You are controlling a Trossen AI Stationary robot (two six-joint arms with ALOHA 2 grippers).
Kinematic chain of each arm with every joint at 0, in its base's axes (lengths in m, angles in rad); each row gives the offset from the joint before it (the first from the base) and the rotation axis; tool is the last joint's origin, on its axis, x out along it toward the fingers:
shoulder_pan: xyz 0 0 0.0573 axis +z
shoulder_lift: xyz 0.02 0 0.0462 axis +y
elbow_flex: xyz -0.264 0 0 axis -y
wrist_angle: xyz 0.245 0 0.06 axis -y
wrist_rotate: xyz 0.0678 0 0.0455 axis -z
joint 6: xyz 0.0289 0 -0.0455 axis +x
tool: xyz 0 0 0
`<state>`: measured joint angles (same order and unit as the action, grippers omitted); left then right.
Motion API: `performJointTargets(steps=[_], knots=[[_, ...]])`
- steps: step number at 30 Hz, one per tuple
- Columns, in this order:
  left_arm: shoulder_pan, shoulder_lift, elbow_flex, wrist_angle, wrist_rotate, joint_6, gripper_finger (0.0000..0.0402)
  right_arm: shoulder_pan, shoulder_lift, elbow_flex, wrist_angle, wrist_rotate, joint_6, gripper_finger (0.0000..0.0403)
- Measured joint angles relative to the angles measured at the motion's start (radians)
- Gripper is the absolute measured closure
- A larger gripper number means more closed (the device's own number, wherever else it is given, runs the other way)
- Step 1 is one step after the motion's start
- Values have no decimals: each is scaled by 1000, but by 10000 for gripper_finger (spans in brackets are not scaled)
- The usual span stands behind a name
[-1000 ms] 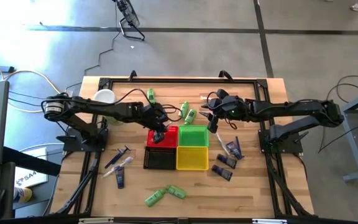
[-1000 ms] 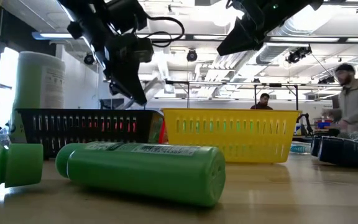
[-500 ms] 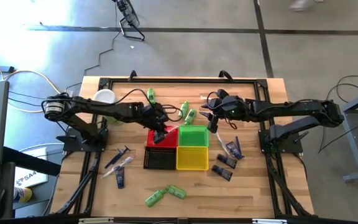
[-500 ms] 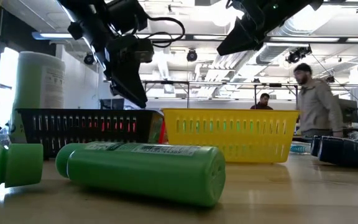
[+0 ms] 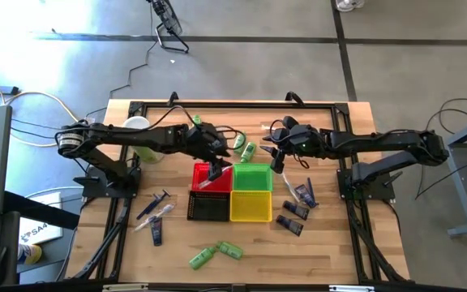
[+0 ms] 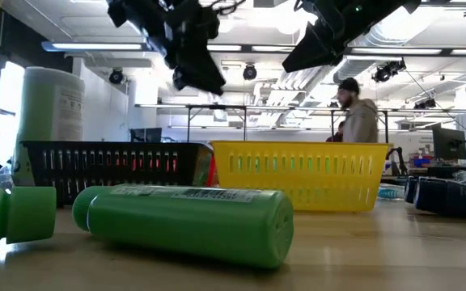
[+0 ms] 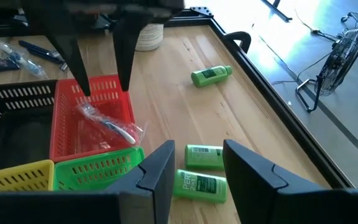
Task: Pick & Place Travel size toiletries
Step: Put the orange toothbrush into the red bin
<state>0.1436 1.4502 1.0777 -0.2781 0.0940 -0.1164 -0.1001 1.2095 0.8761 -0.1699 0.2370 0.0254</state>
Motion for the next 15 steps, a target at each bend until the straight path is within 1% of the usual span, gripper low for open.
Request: performJointTargets(steps=[4,6,7,9,12,15], knots=[[0,0,5,12,-8,55,238,0,0,0,-1,0,0,275],[0,0,2,37,-41,61,242,0,0,0,-6,0,3,275],[0,0,-9,77,-52,60,246,0,0,0,-9,0,4,275],[-4,0,-40,170,-56,59,262,0,0,0,-13,-1,5,275],[-8,0,-82,298,-53,60,297,0,0,0,-16,-4,5,275],[-7,0,-108,336,-49,60,334,0,0,0,-21,-4,5,275]])
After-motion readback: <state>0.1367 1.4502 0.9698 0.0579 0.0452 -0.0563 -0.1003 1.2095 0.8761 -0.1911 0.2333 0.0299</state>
